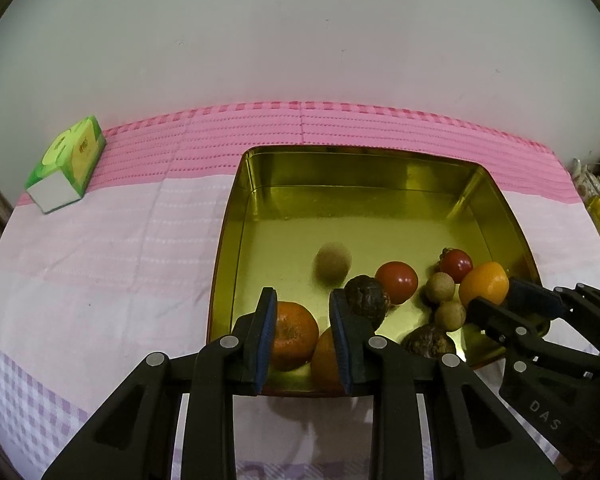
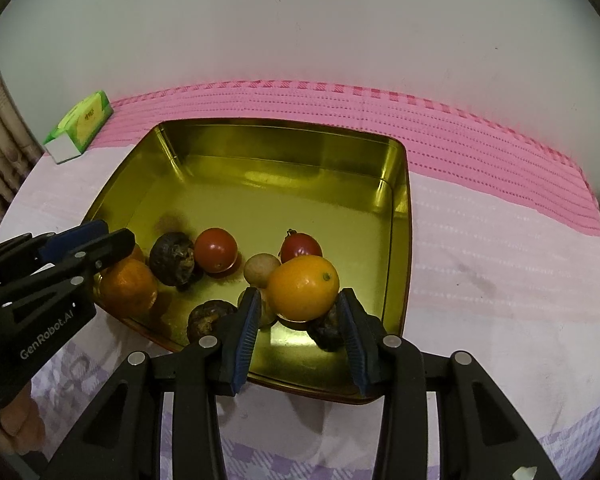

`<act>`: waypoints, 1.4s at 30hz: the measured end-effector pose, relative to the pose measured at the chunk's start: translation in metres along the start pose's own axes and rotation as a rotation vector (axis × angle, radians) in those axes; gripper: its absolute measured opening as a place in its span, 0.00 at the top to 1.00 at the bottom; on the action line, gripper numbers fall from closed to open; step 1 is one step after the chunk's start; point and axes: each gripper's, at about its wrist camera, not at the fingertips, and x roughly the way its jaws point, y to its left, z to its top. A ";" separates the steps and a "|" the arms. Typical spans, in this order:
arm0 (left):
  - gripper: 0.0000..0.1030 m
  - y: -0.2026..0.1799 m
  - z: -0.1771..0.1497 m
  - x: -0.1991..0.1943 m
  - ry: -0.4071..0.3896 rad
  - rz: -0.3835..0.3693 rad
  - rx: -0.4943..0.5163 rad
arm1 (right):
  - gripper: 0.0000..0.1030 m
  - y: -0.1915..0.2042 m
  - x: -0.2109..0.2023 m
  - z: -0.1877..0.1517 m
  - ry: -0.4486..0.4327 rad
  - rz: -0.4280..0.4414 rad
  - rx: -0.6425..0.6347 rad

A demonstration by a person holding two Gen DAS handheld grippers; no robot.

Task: Organize fruits

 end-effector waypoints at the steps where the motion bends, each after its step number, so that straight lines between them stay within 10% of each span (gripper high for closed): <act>1: 0.72 0.000 0.001 0.000 0.001 -0.001 -0.003 | 0.63 0.000 0.000 0.000 0.002 -0.001 0.003; 29: 0.67 -0.003 -0.034 -0.047 -0.023 0.063 -0.038 | 0.28 0.008 -0.051 -0.031 -0.055 -0.037 0.053; 42: 0.67 -0.006 -0.044 -0.061 -0.036 0.065 -0.038 | 0.27 0.010 -0.063 -0.051 -0.055 -0.040 0.066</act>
